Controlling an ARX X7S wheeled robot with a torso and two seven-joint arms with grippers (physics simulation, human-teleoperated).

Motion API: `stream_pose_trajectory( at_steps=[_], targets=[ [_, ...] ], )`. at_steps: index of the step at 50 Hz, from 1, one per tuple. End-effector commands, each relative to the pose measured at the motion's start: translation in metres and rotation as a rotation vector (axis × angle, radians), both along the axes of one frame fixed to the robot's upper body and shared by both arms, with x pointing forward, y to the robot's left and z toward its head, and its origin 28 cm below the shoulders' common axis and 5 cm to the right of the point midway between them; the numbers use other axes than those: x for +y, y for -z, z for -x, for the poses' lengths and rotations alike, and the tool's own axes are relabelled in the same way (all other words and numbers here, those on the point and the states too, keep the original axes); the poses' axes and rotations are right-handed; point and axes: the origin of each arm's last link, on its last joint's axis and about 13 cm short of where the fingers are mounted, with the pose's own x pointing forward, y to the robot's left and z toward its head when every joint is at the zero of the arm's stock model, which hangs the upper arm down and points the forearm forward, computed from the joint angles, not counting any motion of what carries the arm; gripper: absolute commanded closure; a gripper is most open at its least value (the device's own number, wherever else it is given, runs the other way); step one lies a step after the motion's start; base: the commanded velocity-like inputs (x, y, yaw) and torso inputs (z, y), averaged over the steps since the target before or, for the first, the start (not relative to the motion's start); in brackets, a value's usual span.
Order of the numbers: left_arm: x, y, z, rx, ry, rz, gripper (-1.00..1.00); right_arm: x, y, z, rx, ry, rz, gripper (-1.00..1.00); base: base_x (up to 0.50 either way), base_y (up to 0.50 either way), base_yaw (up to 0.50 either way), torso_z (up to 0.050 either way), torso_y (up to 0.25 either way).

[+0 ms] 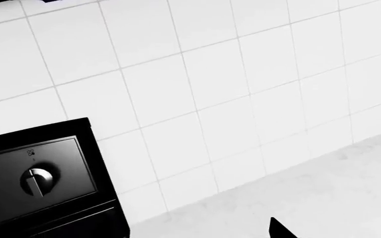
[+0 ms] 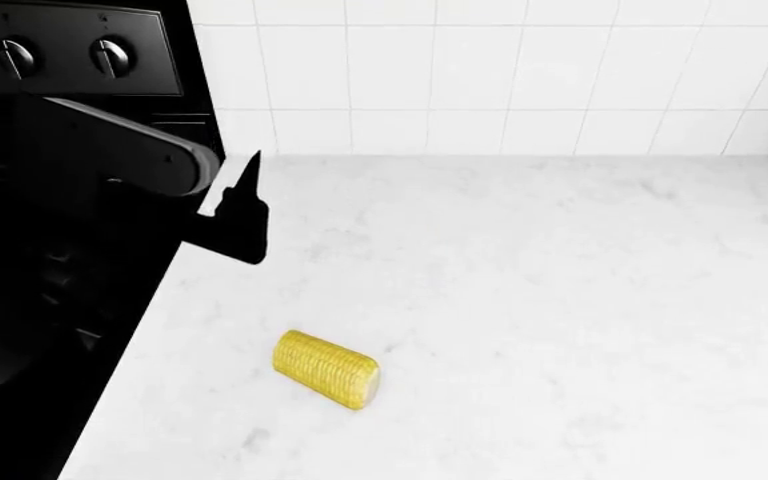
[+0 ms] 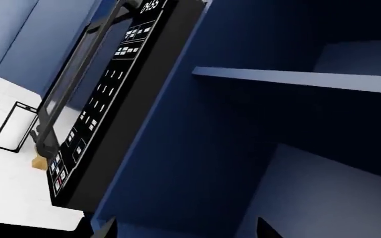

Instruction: Pick the apricot, corn from the counter and place them in the cabinet. Then close the cabinet.

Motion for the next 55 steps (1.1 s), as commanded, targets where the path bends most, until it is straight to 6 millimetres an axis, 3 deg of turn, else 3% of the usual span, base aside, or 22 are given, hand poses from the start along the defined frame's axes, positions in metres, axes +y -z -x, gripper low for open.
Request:
stream_pose_trajectory(
  at_steps=[1,24,36,46,55],
  targets=[
    [0.002,0.004,0.001,0.008,-0.006,0.003,-1.00,0.002,0.010,0.022,0.065,-0.198,0.114,-1.00,0.00,0.00,0.00,0.000,0.000],
    [0.002,0.005,0.001,0.011,-0.008,0.007,-1.00,0.011,0.053,0.039,0.235,-0.410,0.429,-1.00,0.00,0.00,0.00,0.000,0.001],
    [0.002,0.006,0.001,0.012,-0.008,0.010,-1.00,0.007,0.075,0.020,0.315,-0.368,0.438,-1.00,0.00,0.00,0.00,0.000,0.000],
    [0.003,0.006,0.001,0.011,-0.012,0.014,-1.00,0.002,0.108,0.005,0.399,-0.330,0.431,-1.00,0.00,0.00,0.00,0.000,0.000],
    [0.004,0.005,0.002,0.010,-0.016,0.017,-1.00,-0.007,0.127,0.002,0.441,-0.300,0.406,-1.00,0.00,0.00,0.00,0.000,0.000]
  ],
)
